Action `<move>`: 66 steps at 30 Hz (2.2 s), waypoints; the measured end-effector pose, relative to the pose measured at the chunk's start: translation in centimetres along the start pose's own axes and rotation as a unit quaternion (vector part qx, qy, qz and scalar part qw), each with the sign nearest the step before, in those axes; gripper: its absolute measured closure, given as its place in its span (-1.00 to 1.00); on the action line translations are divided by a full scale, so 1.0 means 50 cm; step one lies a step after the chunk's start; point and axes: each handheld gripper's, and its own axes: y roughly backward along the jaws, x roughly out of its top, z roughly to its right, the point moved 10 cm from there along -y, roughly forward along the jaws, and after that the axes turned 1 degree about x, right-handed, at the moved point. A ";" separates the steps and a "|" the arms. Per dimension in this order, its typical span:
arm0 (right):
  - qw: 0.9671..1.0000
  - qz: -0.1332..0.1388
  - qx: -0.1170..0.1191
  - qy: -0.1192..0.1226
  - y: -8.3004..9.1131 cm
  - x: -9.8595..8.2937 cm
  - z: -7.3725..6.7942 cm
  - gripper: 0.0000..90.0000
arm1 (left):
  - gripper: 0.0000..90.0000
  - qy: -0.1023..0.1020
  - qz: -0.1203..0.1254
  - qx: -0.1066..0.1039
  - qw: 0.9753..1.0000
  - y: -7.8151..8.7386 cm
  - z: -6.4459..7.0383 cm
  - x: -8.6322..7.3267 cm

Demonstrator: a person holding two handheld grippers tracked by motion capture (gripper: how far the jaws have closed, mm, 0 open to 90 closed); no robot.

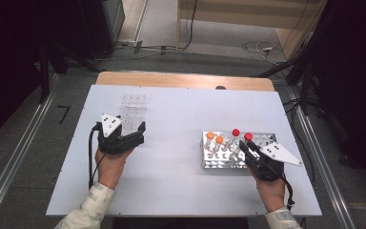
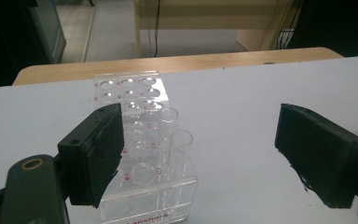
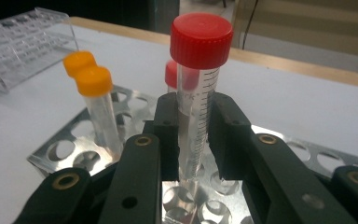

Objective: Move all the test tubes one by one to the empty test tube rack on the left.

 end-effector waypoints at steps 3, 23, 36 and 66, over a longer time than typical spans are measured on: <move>1.000 0.012 0.001 0.001 0.014 0.018 -0.005 0.58 | -0.65 0.000 0.001 -0.001 1.000 0.000 0.001 0.000; 0.997 0.020 0.078 0.005 0.048 0.060 -0.096 0.59 | -0.65 -0.002 0.000 -0.004 1.000 0.004 0.003 0.002; 0.991 0.004 0.132 0.031 -0.009 0.064 -0.202 0.59 | -0.63 -0.003 0.002 -0.006 1.000 0.008 0.004 0.003; 0.980 -0.054 0.178 0.071 -0.150 0.005 -0.351 0.59 | -0.51 -0.047 -0.012 -0.152 0.987 0.056 0.195 -0.014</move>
